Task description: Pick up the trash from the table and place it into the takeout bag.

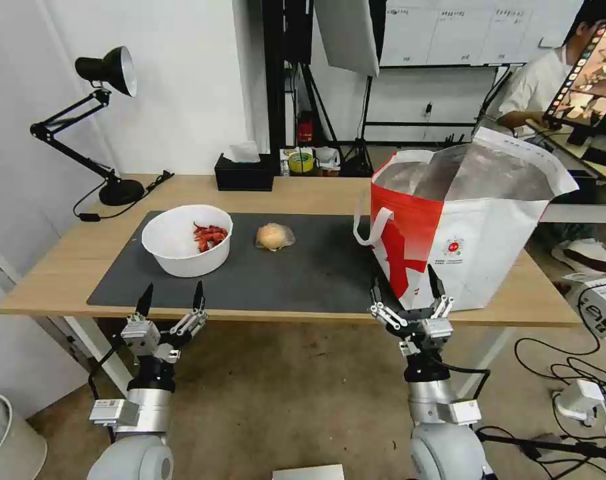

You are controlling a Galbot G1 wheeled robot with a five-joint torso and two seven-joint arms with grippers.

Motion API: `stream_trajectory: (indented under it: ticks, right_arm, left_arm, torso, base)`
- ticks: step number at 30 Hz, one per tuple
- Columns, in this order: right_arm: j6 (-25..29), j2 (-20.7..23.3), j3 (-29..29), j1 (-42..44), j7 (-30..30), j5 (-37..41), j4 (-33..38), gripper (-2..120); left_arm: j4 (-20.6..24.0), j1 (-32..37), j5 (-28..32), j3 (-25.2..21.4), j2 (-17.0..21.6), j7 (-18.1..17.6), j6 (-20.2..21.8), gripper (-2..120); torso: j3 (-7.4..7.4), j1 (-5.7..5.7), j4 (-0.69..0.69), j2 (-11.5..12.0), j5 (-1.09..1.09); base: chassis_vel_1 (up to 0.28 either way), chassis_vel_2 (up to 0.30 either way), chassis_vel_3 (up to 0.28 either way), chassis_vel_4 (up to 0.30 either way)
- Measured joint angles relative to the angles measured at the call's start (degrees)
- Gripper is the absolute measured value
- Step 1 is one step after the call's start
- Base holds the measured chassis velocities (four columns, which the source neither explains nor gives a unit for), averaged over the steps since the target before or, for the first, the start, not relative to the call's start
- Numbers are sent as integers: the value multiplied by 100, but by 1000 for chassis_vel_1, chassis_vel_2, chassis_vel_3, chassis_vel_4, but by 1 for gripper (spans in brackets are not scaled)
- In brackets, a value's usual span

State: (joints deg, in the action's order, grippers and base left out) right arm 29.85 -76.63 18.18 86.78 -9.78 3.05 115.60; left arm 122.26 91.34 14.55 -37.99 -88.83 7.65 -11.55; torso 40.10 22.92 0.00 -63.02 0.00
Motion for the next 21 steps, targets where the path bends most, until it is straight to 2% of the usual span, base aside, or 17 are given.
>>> stream_trajectory:
  ticks: [21]
  right_arm:
    - [-53,96,-100,11,19,-30,-16,100]
  left_arm:
    - [-21,3,6,-36,-1,-4,-14,100]
  torso:
    - [0,0,0,0,0]
  base:
    - [0,0,0,0]
